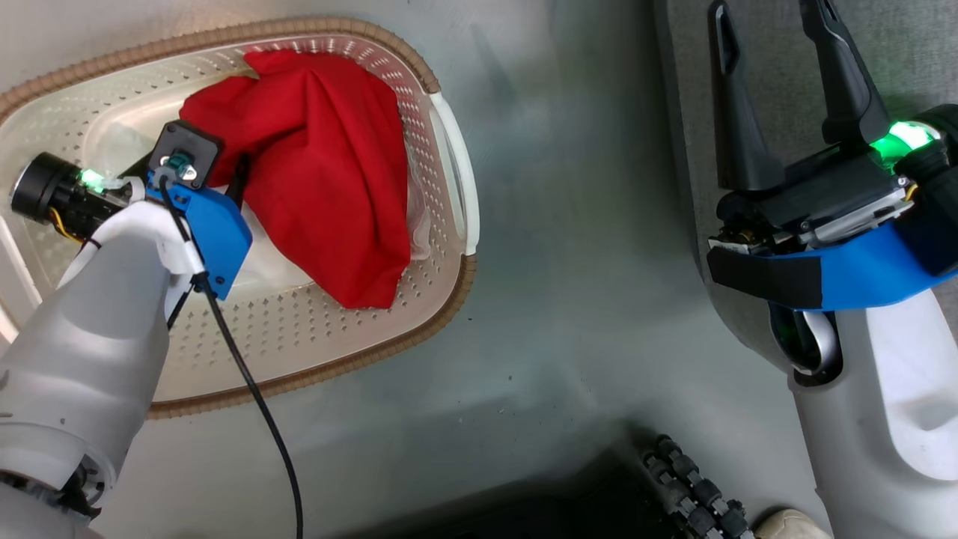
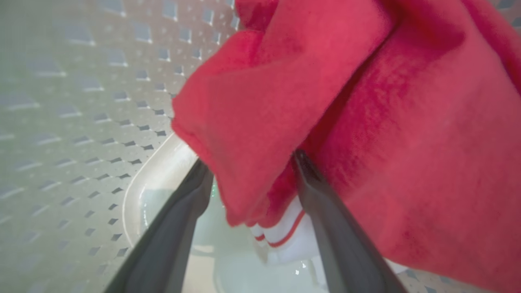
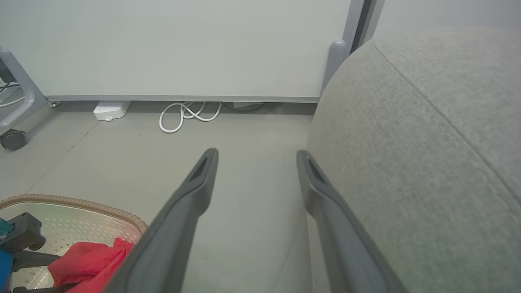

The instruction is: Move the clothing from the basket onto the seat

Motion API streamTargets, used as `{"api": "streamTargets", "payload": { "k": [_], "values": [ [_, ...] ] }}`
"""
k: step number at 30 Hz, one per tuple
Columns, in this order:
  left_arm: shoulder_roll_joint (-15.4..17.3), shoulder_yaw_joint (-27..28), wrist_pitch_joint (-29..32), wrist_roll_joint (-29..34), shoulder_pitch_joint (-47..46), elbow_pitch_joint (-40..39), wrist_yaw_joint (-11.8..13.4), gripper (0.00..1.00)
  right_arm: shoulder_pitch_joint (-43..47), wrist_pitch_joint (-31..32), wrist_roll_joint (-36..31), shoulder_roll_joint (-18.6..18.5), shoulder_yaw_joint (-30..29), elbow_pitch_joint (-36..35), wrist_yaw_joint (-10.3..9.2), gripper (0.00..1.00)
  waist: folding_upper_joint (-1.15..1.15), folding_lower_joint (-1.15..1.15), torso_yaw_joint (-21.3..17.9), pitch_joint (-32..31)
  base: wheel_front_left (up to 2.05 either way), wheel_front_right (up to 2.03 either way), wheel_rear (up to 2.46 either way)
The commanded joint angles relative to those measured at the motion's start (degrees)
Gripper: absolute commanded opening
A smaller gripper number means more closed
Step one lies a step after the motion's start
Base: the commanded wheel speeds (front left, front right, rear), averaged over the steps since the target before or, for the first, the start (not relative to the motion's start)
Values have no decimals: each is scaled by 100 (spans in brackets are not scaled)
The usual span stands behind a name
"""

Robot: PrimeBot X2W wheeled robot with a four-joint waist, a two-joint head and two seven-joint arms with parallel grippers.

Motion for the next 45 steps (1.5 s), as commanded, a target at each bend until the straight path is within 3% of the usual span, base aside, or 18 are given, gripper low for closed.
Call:
{"api": "streamTargets", "payload": {
  "k": [1, 3, 4, 6, 18, 28, 32, 36, 45],
  "values": [
    [-21, -39, 36, -14, -111, 25, -10, 100, -41, -5, -43, -25, -17, -40, 1, 100, 0, -1, 2, 59, 0, 0, 0],
    [-65, -84, 25, -27, -189, 41, -10, 100, -15, -5, -45, -56, -37, -37, 1, 100, 0, -1, 22, 91, 0, 0, 0],
    [-85, -112, 33, -40, -208, 50, -10, 47, -5, -5, -48, -70, -52, -40, 1, 100, 0, -1, 36, 100, 0, 0, 0],
    [-120, -172, -4, -63, -240, 63, -10, 0, 10, -5, -45, -89, -79, -43, 1, 100, 0, -1, 65, 108, 0, 0, 0],
    [-383, -440, -200, -365, -66, -102, -10, 0, 21, -5, -97, -162, -135, 32, 1, 100, 0, -1, 297, -105, 0, 0, 0],
    [-436, -703, -456, -816, 231, -847, -9, 0, 214, -5, -59, -270, -265, 200, 1, 100, 0, -1, 607, -706, 0, 0, 0],
    [-376, -663, -455, -727, 400, -1343, -9, 0, 322, -5, -60, -316, -306, 294, 1, 100, 0, -1, 736, -1024, 0, 0, 0],
    [-304, -457, -457, -538, 662, -1846, -9, 0, 484, -5, -64, -347, -351, 392, 1, 100, 0, -1, 864, -1379, 0, 0, 0],
    [-311, 624, -459, 171, 1711, -3174, 110, 0, 933, -6, -24, -383, -441, 604, 1, 100, 0, -1, 1147, -2406, 0, 0, 0]
  ]
}}
